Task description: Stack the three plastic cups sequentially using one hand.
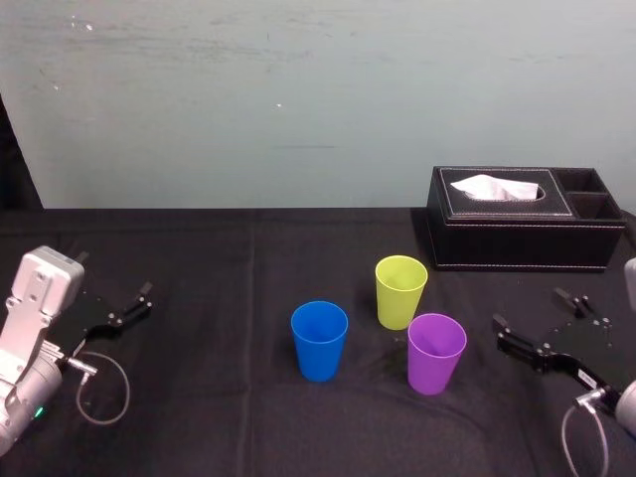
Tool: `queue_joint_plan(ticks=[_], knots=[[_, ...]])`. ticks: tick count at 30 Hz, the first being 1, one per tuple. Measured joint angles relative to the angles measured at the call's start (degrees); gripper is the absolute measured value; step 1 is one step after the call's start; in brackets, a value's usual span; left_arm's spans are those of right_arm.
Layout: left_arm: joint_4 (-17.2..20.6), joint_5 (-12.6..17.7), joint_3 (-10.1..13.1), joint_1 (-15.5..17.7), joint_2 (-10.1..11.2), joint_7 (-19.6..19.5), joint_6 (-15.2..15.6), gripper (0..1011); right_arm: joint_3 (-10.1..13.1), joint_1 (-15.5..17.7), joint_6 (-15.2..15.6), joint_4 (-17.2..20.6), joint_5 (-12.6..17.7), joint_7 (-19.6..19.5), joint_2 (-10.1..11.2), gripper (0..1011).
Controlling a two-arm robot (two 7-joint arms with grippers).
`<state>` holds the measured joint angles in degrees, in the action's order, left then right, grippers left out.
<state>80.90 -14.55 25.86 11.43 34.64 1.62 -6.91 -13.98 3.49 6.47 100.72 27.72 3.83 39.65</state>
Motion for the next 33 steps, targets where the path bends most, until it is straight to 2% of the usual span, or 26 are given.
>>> queue_joint_plan(ticks=[1, 4, 7, 9, 12, 19, 23, 33], knots=[[0.0, 0.0, 0.0, 0.0, 0.0, 0.0, 0.0, 1000, 0.0, 0.0, 0.0, 0.0, 0.0, 0.0, 0.0, 1003], [0.0, 0.0, 0.0, 0.0, 0.0, 0.0, 0.0, 1000, 1.7, 2.9, 3.6, 3.2, 1.8, 0.6, 1.0, 1003], [0.0, 0.0, 0.0, 0.0, 0.0, 0.0, 0.0, 1000, 2.3, 4.8, 5.6, 5.0, 2.6, 1.2, 1.5, 1003], [0.0, 0.0, 0.0, 0.0, 0.0, 0.0, 0.0, 1000, 2.4, 5.2, 6.1, 5.5, 2.8, 1.3, 1.5, 1003], [0.0, 0.0, 0.0, 0.0, 0.0, 0.0, 0.0, 1000, 1.9, 6.7, 8.6, 6.8, 3.0, 1.7, 0.8, 1003], [0.0, 0.0, 0.0, 0.0, 0.0, 0.0, 0.0, 1000, -0.3, 6.0, 10.8, 6.8, 1.9, 2.1, -1.2, 1003], [0.0, 0.0, 0.0, 0.0, 0.0, 0.0, 0.0, 1000, -1.7, 4.6, 12.1, 5.9, 0.7, 2.2, -3.2, 1003], [0.0, 0.0, 0.0, 0.0, 0.0, 0.0, 0.0, 1000, -2.6, 1.4, 13.8, 3.0, -0.5, 2.1, -7.6, 1003]])
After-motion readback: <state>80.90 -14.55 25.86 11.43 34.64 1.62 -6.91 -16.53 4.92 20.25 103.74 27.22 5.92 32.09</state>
